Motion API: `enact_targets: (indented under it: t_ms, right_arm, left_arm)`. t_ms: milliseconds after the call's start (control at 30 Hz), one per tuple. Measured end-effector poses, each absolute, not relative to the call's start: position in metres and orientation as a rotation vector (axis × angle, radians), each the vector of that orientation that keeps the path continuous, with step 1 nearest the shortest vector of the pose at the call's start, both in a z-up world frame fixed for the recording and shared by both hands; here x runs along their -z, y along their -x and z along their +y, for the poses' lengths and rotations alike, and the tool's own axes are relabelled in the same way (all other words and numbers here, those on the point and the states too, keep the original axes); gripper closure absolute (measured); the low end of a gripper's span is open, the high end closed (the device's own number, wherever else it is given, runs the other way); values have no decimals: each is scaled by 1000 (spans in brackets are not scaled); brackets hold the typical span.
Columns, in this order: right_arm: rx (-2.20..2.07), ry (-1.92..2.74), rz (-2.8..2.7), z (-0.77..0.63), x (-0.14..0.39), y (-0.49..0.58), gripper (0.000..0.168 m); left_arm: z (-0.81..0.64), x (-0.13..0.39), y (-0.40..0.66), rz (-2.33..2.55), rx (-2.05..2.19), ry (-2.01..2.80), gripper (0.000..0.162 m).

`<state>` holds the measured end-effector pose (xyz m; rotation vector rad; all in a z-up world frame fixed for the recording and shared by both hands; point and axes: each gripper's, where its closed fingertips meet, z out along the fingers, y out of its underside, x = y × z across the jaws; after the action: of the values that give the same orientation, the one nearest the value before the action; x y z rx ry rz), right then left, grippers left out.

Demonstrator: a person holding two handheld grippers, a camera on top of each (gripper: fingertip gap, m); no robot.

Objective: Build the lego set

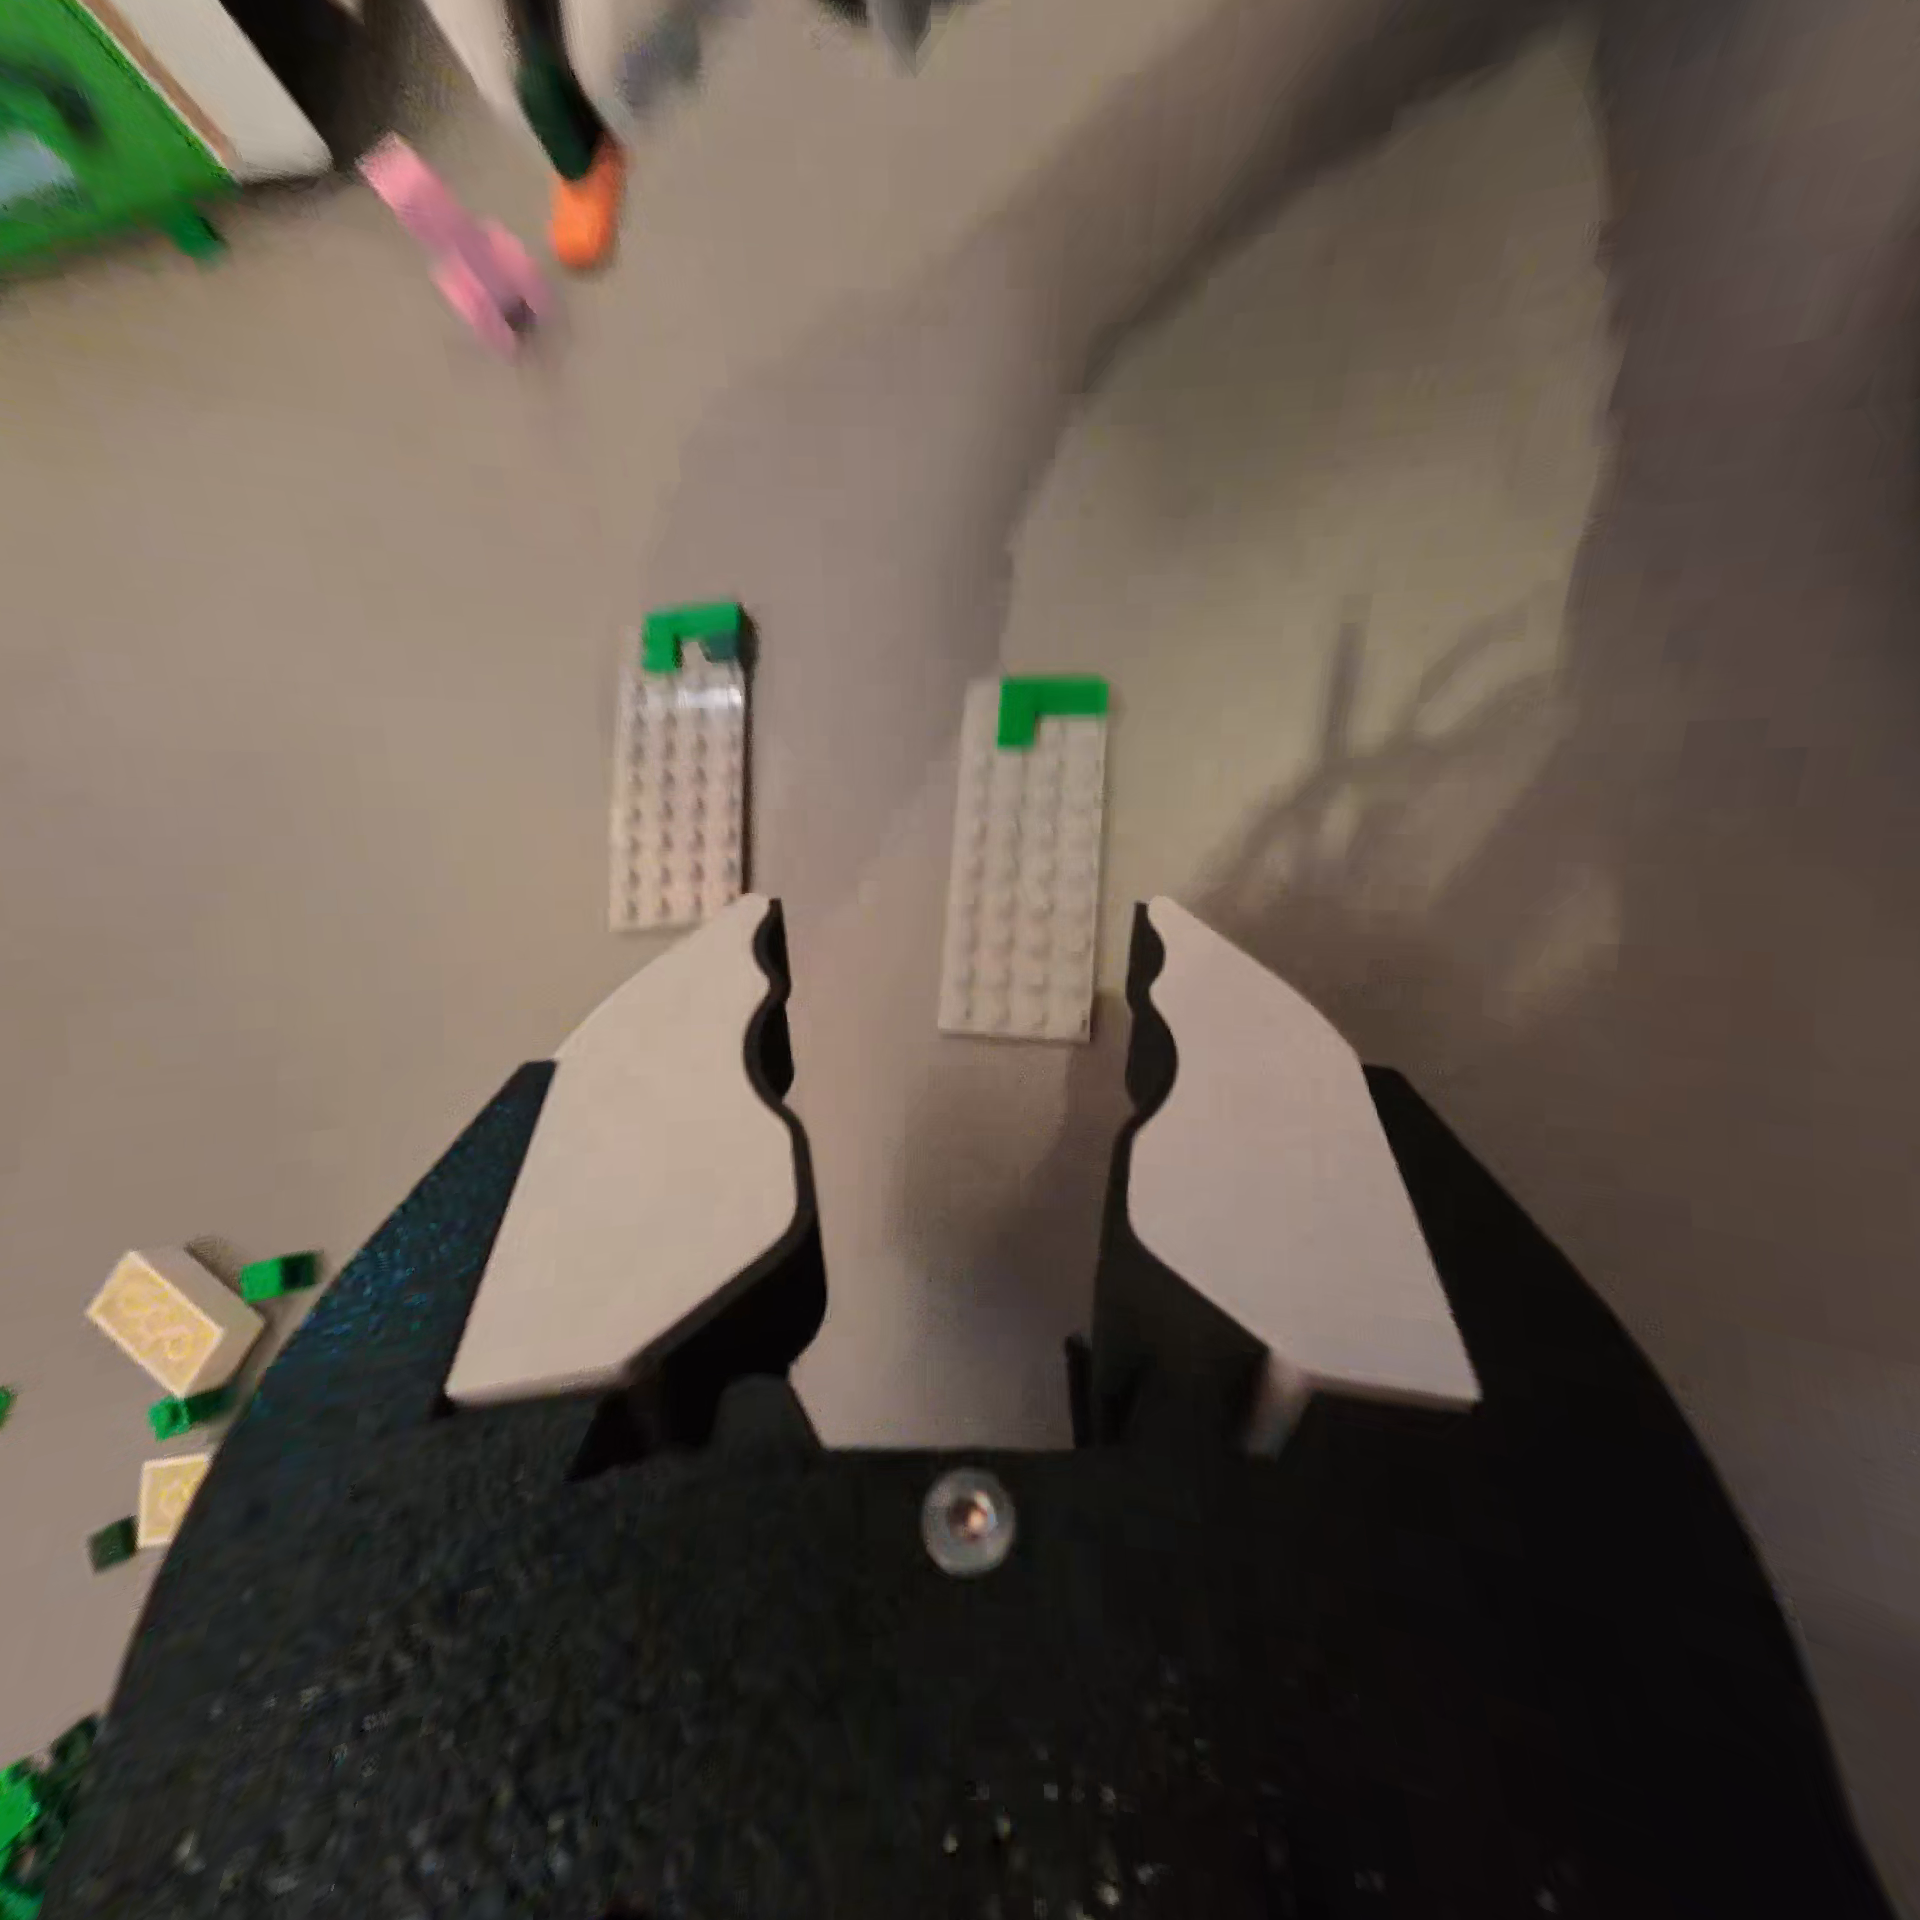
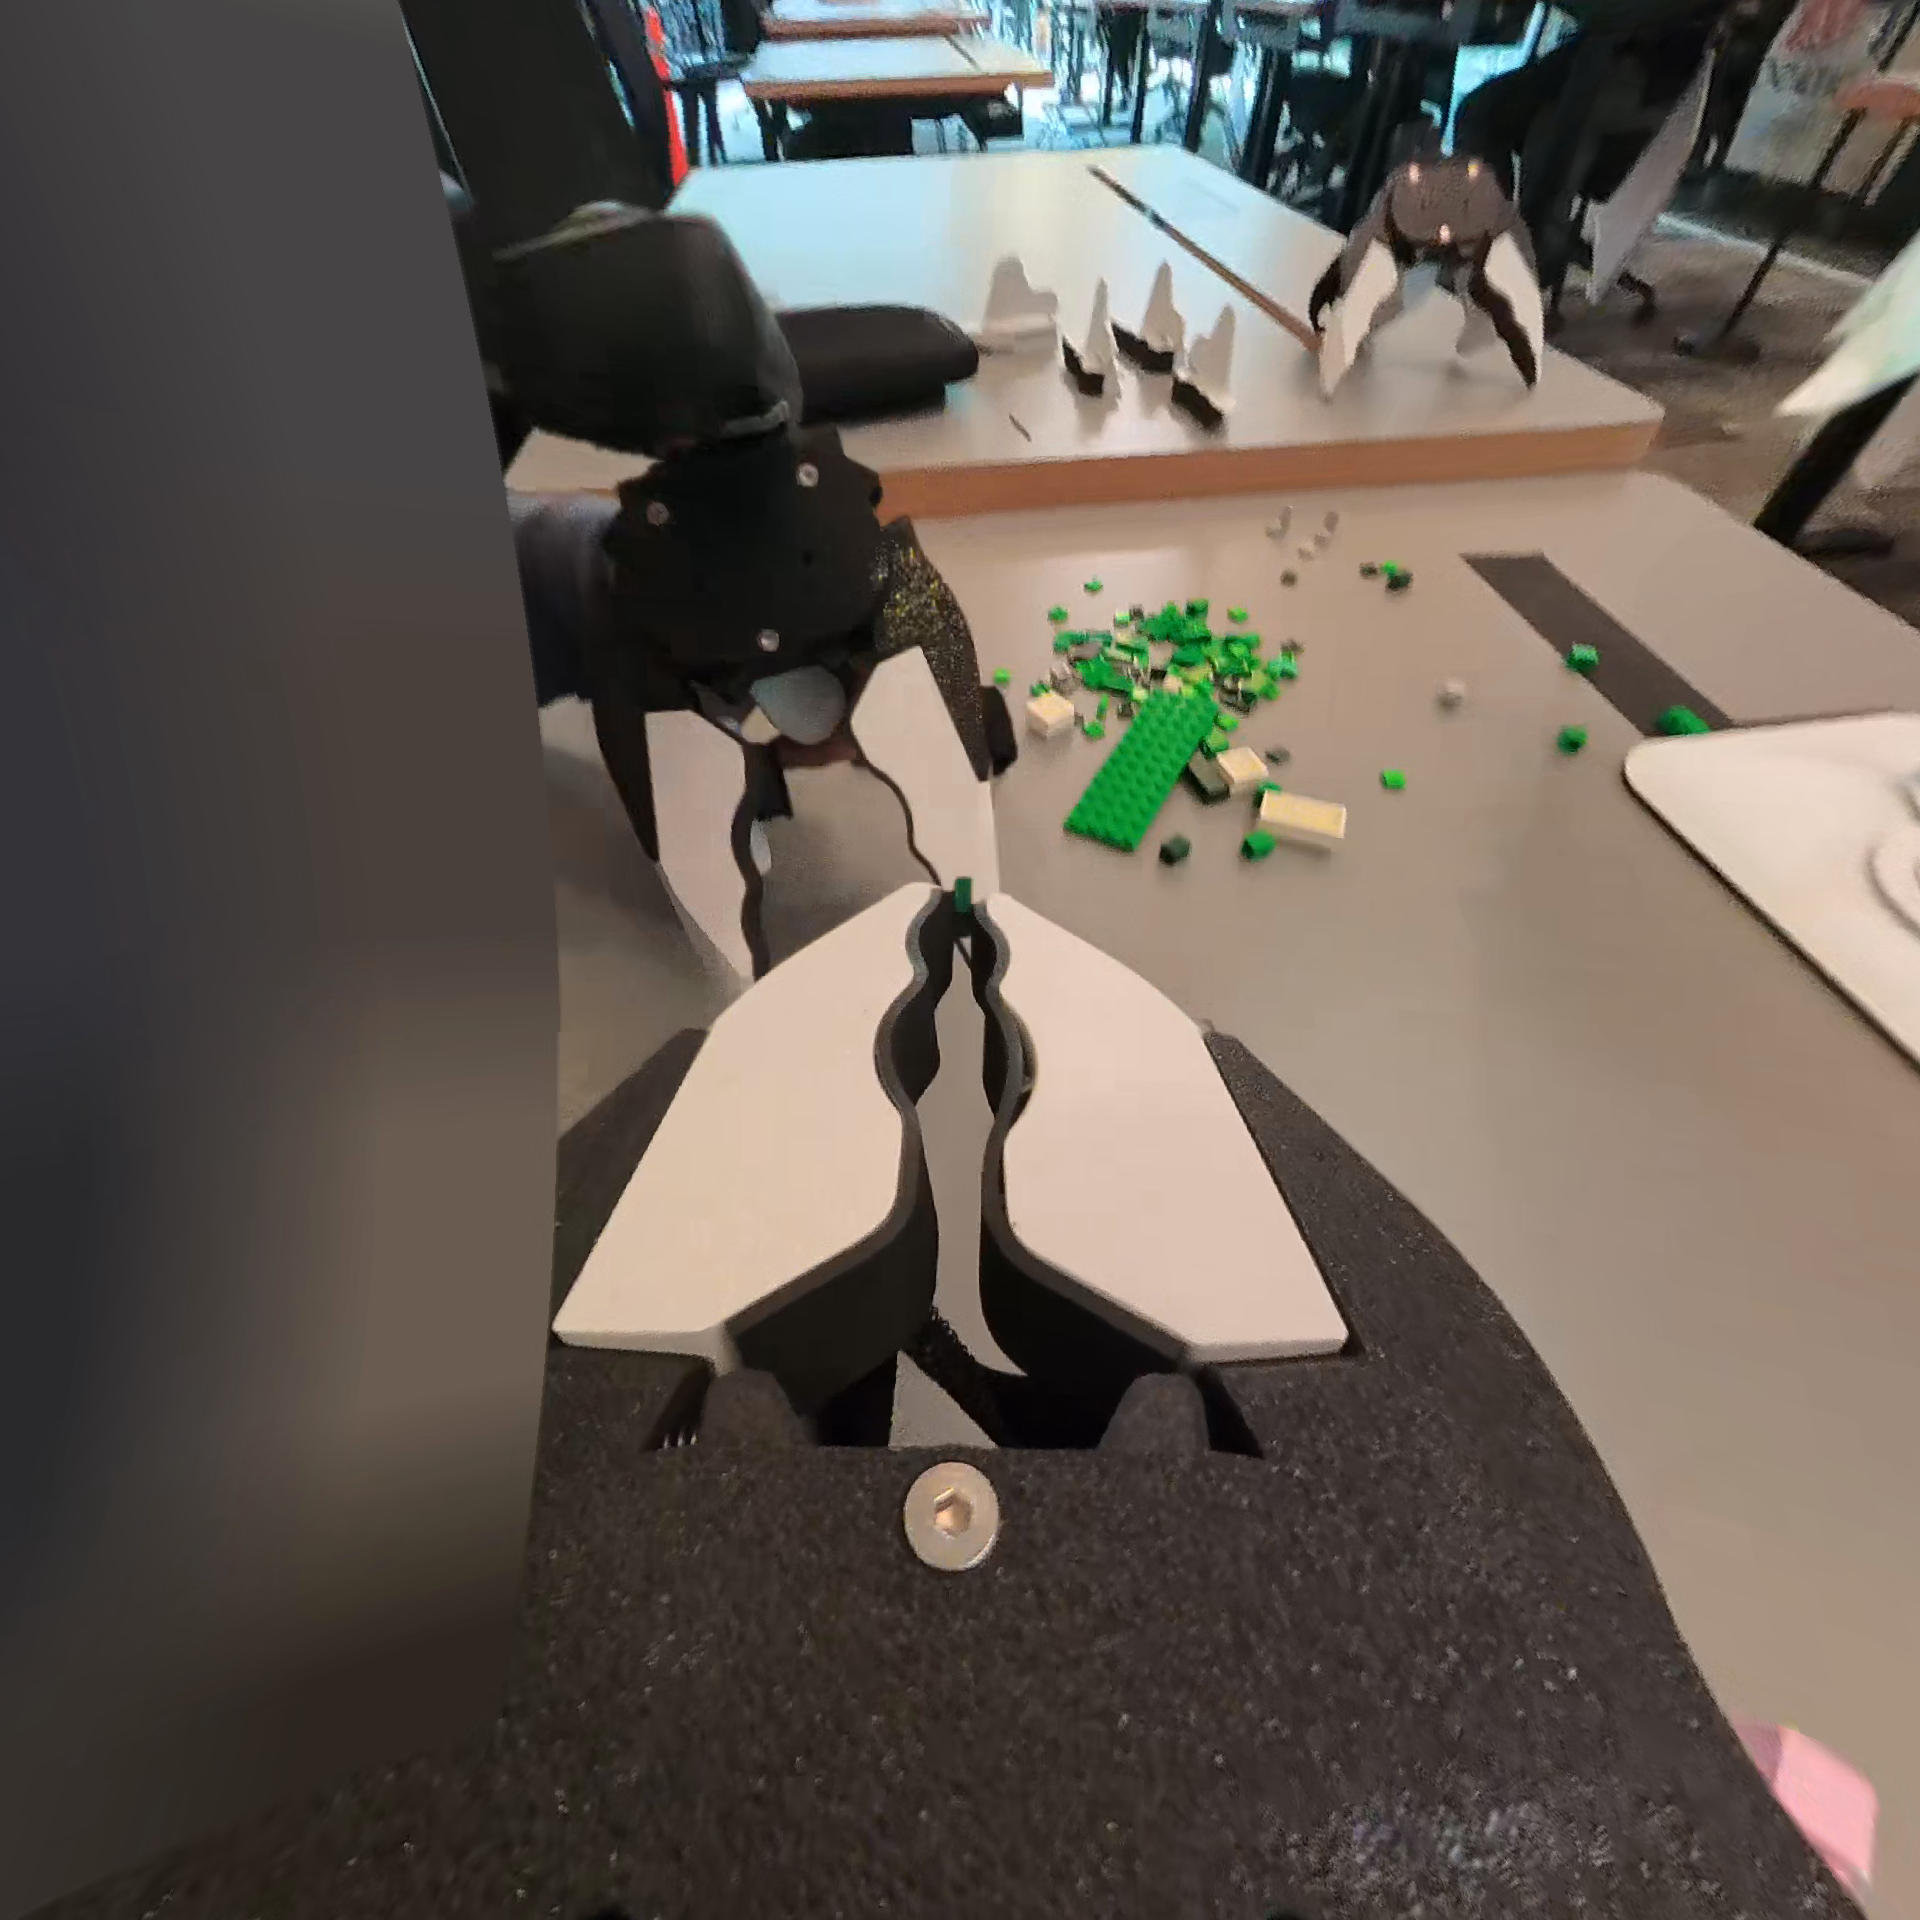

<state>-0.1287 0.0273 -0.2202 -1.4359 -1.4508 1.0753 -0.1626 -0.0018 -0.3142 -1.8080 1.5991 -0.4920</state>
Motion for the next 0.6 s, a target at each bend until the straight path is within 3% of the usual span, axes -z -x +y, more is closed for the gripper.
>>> enact_targets:
  t_ms: [133,400,600]
  right_arm:
    - [-1034,1490,-1471,22,237,112,166]
    - [-980,1559,-1458,18,253,97,166]
    - [-659,1510,-1572,19,287,97,166]
  left_arm:
    - [-11,342,170,1749,476,1896,104]
    - [-10,345,165,1796,546,1971,123]
    - [2,340,156,1405,540,2188,131]
